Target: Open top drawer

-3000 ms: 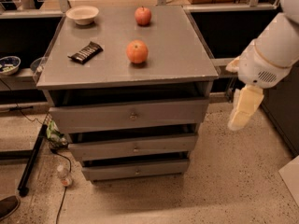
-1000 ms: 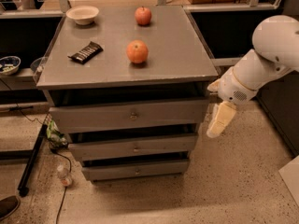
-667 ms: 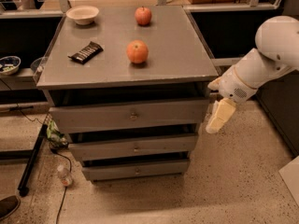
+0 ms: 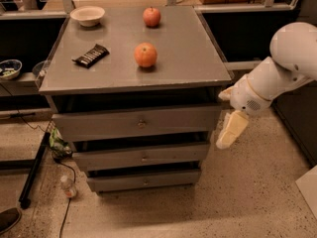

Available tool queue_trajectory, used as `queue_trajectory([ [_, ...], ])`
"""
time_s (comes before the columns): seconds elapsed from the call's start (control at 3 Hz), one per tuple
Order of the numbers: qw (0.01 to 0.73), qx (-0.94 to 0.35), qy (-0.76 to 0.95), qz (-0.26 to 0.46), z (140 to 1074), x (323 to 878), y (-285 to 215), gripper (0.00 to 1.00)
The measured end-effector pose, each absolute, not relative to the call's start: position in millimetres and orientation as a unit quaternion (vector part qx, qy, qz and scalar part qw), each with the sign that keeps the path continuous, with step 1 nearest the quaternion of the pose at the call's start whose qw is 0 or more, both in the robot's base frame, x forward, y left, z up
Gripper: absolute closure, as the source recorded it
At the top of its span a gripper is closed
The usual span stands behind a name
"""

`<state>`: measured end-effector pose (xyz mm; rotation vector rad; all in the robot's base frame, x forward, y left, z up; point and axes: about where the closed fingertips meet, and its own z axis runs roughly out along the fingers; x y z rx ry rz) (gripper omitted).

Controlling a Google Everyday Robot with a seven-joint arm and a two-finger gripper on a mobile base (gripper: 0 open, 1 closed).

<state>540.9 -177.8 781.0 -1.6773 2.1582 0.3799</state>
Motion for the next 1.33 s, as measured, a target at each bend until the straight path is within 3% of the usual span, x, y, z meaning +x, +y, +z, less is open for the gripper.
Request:
queue_trajectory([
  [0.33,0.231,-0.595,0.758,0.136,783,507,-153,0.00],
  [0.67,0.231,-0.595,0.758,0.137,783,506,-152,0.00],
  [1.33,0.235,-0.567,0.778,0.132,757,547,-143,0.00],
])
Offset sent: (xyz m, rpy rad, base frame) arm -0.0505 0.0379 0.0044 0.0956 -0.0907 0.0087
